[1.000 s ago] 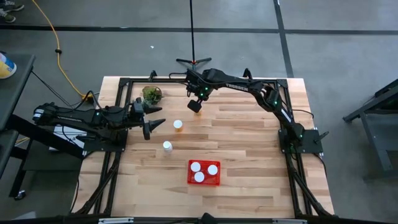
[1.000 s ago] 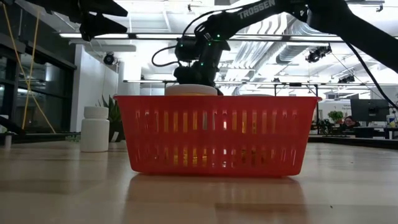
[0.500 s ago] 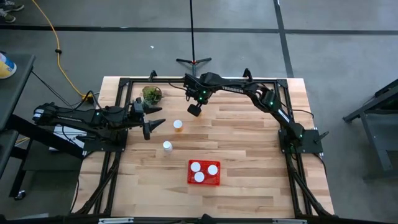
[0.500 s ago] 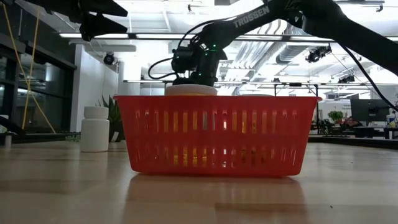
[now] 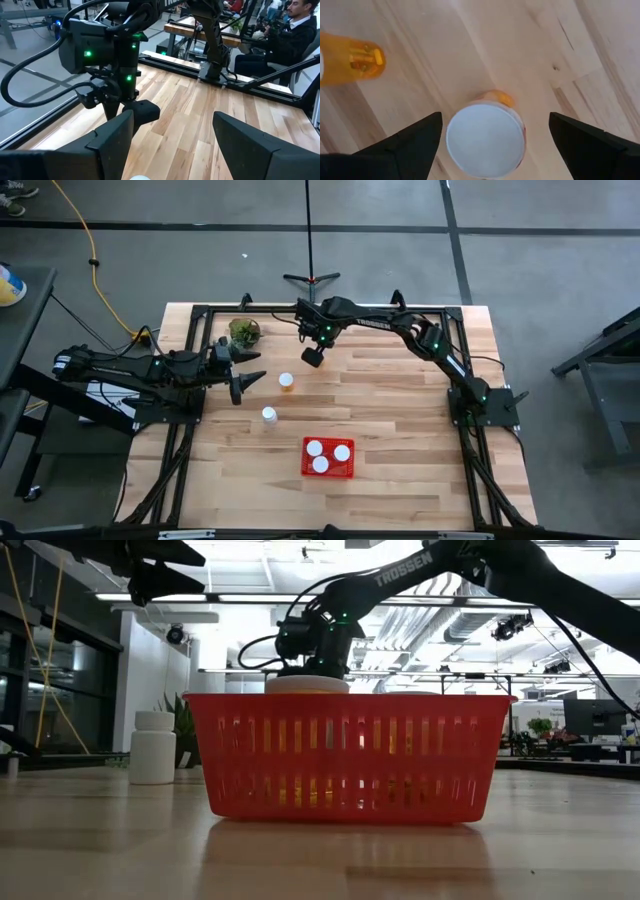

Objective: Pick and place pill bottles into a basket
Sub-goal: Put the orange pill bottle into the red bin

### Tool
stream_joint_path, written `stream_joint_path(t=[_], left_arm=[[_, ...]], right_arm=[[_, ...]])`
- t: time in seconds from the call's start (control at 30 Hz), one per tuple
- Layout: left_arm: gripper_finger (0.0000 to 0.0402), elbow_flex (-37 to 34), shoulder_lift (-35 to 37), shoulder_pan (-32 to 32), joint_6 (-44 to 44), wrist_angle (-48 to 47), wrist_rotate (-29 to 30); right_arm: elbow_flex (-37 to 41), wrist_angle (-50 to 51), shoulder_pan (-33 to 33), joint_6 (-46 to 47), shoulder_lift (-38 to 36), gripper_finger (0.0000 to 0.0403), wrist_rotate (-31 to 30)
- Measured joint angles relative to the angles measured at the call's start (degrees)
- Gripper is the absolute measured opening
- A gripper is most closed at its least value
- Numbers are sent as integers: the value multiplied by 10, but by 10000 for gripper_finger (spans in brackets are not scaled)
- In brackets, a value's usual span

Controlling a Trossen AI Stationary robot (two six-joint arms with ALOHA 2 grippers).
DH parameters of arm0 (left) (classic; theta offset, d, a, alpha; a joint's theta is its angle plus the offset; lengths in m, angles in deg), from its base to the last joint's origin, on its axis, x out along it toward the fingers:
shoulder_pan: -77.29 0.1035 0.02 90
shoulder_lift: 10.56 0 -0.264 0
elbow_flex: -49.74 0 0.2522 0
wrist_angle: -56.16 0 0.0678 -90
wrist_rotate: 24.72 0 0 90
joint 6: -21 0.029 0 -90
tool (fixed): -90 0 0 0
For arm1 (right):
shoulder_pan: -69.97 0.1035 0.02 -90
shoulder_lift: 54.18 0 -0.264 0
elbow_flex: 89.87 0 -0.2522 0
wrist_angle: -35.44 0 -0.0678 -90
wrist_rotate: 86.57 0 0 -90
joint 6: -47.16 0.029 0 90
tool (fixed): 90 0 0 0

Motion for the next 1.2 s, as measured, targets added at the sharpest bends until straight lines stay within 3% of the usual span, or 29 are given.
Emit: stream_joint_path(t=[0.73, 1.2], left_arm=[[308, 0, 0, 0, 2, 1, 0], [308, 0, 0, 0, 2, 1, 0]], right_arm=[[0, 10, 9, 10, 11, 354, 5], [0, 14, 17, 10, 11, 246, -2]])
